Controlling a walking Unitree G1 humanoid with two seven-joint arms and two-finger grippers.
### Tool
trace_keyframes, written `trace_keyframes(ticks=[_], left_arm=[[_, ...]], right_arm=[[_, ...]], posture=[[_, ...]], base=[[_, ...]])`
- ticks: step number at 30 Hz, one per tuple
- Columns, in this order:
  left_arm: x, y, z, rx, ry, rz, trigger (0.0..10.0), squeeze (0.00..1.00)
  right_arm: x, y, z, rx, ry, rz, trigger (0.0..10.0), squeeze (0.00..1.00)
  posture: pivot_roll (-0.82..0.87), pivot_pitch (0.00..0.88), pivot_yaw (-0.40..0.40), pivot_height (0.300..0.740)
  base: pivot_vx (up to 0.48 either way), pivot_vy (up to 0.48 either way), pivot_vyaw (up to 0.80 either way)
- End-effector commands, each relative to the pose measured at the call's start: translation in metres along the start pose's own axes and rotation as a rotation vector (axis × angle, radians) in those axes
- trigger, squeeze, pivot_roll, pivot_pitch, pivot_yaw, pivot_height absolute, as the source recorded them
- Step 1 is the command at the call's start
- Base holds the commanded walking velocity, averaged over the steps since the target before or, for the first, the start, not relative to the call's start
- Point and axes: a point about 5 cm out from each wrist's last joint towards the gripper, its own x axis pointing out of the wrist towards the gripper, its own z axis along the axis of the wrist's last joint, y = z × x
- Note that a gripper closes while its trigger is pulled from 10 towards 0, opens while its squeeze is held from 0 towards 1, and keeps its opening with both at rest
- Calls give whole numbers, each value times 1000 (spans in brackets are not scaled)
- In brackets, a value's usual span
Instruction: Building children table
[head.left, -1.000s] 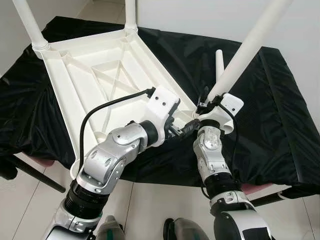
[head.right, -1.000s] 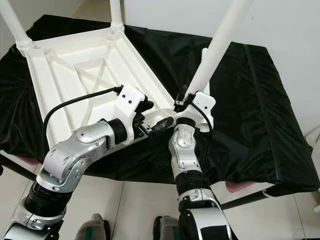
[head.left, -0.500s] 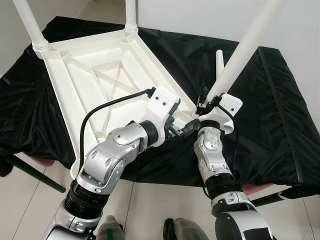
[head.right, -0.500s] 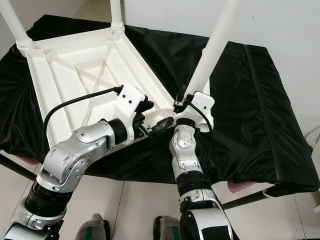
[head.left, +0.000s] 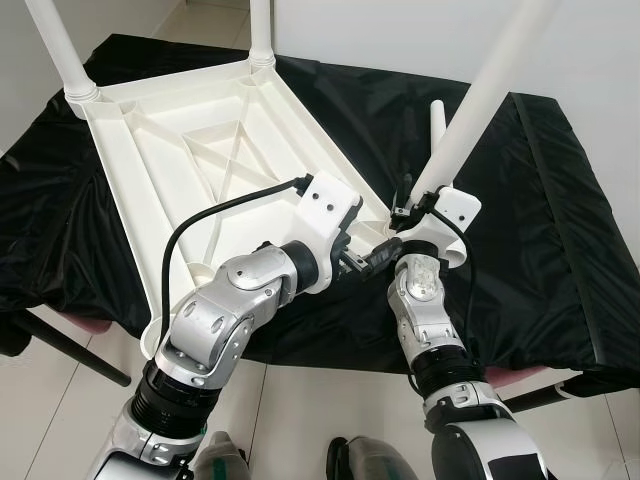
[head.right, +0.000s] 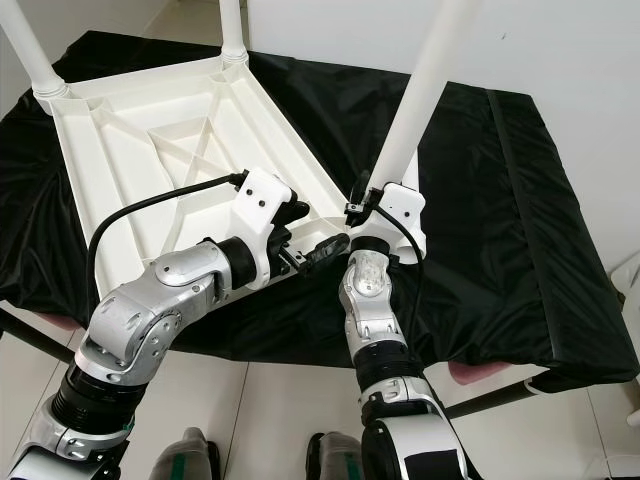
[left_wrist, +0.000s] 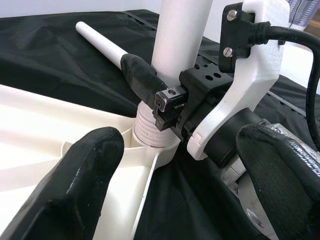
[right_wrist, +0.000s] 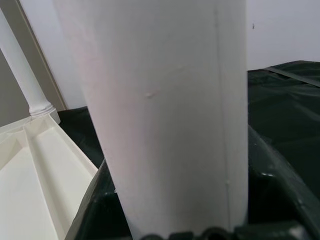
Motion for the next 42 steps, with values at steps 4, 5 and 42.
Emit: trace_keyframes(ticks=[4,5,42], left_arm=[[0,-4,0,-4,-4,-18,10000,0],[1,-4,0,-5,-5,-19,10000,0],[2,-6,1,-12,-9,-31,10000,0]], right_arm=[[-17,-16,-39,-62,197,-35,10000,0],[-17,-16,-39,-60,197,-35,10000,137],[-5,-28,-27,-60,160,175,10000,0]], posture=[[3,72,-33,740],[2,72,-33,740],[-16,87,-33,740]], base=[[0,0,0],[0,0,0],[0,0,0]])
